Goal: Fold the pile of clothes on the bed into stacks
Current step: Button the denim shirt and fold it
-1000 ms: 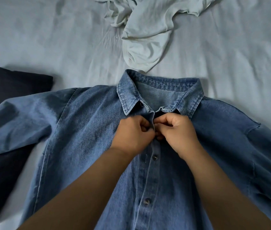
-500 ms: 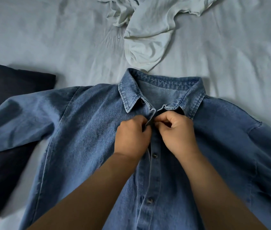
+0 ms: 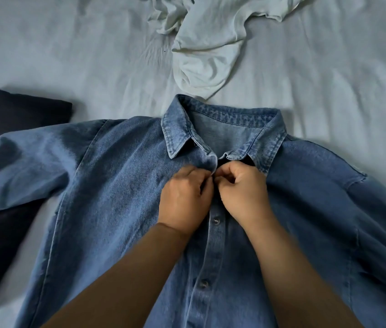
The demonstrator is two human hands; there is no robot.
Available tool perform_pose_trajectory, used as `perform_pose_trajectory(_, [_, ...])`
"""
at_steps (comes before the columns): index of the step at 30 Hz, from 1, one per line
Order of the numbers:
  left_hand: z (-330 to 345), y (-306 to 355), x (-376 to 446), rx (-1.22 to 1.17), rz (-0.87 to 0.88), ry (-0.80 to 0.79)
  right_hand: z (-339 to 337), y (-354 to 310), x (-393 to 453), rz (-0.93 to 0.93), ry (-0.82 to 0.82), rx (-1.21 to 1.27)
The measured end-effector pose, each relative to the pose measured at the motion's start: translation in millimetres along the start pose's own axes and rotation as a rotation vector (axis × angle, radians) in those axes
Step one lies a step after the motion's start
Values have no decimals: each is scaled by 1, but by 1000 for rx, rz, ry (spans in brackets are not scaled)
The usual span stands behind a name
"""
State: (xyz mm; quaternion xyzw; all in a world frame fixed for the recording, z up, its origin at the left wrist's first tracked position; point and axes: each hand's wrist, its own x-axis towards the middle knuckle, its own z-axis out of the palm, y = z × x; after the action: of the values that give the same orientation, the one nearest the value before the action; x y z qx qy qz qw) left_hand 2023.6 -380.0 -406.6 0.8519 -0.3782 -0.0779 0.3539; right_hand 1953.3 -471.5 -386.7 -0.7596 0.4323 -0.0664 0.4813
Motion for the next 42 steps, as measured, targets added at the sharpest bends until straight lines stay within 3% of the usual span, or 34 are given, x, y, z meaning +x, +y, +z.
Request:
perform_pose_trajectory(6, [1, -3, -3, -2, 12, 45, 5, -3, 4, -5, -20, -156])
perform_pose_trajectory(13, [9, -6, -3, -25, 62, 45, -4, 0, 3, 25, -62, 9])
perform_pose_trajectory(18, [5, -9, 0, -184, 60, -18, -3, 6, 7, 60, -56, 146])
perform_pose_trajectory(36, [0, -33, 22, -150, 248, -151, -3, 1, 13, 66, -46, 85])
perform_pose_trajectory(42, [5, -32, 18, -106, 169, -39, 1, -3, 25, 140, -31, 56])
